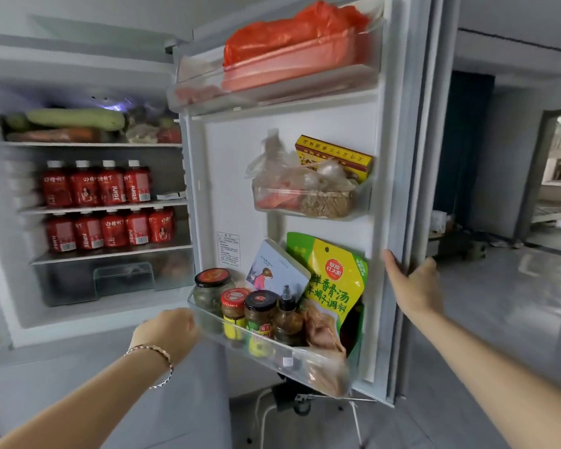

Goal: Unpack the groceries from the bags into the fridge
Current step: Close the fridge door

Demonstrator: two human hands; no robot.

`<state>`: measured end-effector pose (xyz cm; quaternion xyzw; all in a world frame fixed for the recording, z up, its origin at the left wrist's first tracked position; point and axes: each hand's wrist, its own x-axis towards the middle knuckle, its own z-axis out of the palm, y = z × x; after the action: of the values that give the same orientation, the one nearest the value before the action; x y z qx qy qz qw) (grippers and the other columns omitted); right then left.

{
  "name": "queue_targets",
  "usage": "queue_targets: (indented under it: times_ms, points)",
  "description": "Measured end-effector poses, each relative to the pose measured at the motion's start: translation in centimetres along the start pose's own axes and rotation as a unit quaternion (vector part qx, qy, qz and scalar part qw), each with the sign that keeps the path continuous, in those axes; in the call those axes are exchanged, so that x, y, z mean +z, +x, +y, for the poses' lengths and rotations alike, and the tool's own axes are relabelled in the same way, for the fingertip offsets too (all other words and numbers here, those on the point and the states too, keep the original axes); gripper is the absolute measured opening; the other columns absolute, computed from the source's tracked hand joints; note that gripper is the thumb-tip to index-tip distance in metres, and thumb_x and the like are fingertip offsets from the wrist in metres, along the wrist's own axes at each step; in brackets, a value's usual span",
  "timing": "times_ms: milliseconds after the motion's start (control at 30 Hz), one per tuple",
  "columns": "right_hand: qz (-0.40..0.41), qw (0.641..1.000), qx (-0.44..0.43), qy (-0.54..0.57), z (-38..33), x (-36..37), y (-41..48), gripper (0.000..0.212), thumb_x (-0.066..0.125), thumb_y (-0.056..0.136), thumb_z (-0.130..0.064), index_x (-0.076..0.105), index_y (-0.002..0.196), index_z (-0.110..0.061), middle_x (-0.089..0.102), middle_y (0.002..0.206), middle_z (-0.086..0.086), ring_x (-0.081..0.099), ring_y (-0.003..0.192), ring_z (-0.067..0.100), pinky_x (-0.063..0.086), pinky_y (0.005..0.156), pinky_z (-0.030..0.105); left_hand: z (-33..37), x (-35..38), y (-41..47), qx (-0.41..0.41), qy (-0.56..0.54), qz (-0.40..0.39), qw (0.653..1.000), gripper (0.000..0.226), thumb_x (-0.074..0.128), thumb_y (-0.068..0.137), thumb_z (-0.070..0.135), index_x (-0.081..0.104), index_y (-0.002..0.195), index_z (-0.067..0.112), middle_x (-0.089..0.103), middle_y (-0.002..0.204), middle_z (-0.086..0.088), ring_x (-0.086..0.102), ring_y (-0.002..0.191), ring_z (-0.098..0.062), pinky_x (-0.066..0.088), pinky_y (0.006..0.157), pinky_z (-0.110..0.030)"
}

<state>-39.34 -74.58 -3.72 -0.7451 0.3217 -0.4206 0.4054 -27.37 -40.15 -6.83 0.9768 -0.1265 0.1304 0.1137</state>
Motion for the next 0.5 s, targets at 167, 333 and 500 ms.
queue_targets:
  times_ms: [167,333,500]
  points:
    - [0.04,0.999,-0.035,-0.004,-1.1,-0.3,-4.3,0.086,0.059,0.08,-0.058,0.033,0.131,0.007,0.043,0.131,0.023,0.046,0.118,0.038,0.043,0.093,0.044,-2.0,-0.5,-1.1,-0.012,-0.006,0.023,1.0,0.023,0.04,0.091,0.026,0.061,0.084,0.02,0.061,0.081,0.001,0.059,0.078,-0.023,0.047,0.069,-0.026]
    - [0.02,0.984,-0.177,-0.007,-0.8,-1.3,-10.5,0.08,0.052,0.08,-0.062,0.038,0.126,0.003,0.055,0.117,0.017,0.056,0.104,0.035,0.05,0.083,0.042,-6.2,-1.1,-3.3,-0.048,-0.033,0.035,0.998,0.021,0.044,0.088,0.02,0.06,0.076,0.017,0.062,0.079,-0.002,0.058,0.074,-0.026,0.043,0.065,-0.026]
    - [0.006,0.928,-0.373,0.025,-3.1,-0.3,-16.9,0.054,0.049,0.082,-0.053,0.041,0.109,-0.007,0.06,0.091,0.015,0.056,0.083,0.028,0.051,0.076,0.043,-12.9,-2.3,-7.0,-0.089,-0.05,0.026,0.994,0.023,0.047,0.086,0.015,0.049,0.063,0.016,0.057,0.07,-0.004,0.054,0.071,-0.028,0.037,0.061,-0.026]
